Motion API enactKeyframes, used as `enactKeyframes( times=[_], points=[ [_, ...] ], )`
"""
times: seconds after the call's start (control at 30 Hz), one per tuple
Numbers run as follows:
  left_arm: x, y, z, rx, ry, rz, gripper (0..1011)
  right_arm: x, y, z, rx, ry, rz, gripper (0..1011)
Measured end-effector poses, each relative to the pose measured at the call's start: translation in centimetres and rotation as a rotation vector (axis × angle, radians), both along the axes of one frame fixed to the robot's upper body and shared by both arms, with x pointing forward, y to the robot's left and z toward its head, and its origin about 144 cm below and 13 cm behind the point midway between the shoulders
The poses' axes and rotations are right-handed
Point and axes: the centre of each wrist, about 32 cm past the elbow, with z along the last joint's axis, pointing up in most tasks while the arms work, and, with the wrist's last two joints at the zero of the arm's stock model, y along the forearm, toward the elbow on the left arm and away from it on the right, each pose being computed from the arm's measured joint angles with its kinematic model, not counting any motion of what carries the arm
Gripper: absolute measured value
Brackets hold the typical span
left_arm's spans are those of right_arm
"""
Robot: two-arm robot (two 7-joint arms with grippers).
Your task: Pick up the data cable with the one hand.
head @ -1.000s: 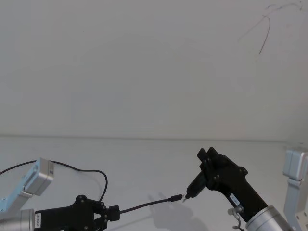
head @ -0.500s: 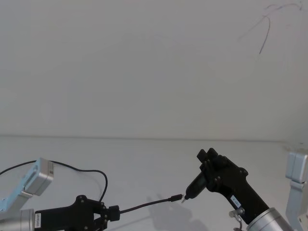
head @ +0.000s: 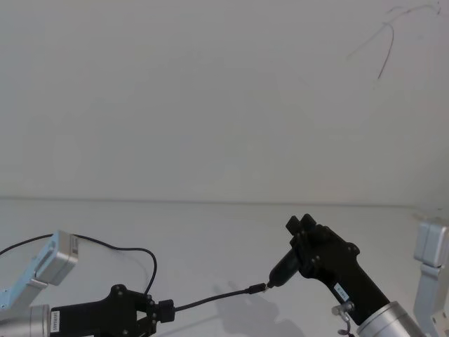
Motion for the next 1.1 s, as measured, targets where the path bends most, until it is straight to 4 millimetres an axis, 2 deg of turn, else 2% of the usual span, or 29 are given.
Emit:
enactKeyframes(
  times=[0.6, 1.1],
  points=[
    [0.0, 0.0, 0.0, 0.000, 0.000, 0.000, 43, 1.5, 0.2, -1.2, -0.008, -0.014, 0.003, 251],
    [0.0, 0.0, 0.0, 0.000, 0.000, 0.000, 43, 2.3, -0.1, -1.1, -0.014, -0.030, 0.006, 251]
  ],
)
